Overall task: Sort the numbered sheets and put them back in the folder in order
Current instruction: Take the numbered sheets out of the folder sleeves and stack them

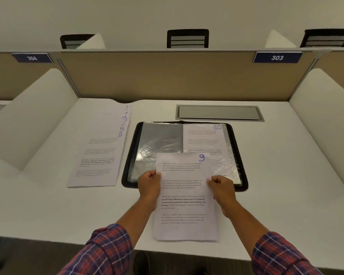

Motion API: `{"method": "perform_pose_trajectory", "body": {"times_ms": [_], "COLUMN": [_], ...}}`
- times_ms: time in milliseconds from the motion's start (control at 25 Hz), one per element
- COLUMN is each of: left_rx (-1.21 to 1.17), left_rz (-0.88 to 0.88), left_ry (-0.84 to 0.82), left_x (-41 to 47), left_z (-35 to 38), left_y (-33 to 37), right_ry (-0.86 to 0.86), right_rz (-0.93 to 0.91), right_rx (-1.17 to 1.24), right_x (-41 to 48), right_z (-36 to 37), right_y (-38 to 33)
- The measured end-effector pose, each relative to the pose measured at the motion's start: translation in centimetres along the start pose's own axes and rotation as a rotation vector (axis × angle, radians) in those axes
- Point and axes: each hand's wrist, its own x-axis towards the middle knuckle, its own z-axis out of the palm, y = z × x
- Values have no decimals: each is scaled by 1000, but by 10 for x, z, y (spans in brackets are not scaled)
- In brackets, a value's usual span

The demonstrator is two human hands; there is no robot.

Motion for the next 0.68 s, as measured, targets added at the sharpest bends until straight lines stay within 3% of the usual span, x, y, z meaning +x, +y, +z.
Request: {"method": "perform_pose_trajectory", "body": {"times_ms": [680], "left_rx": [227], "left_rz": [92], "left_ry": [231], "left_x": [198], "left_z": [-191], "left_y": [56], "right_ry": [23], "right_rz": [-10], "right_rx": [-135], "right_x": [29], "right_z": [276], "right_y": [-91]}}
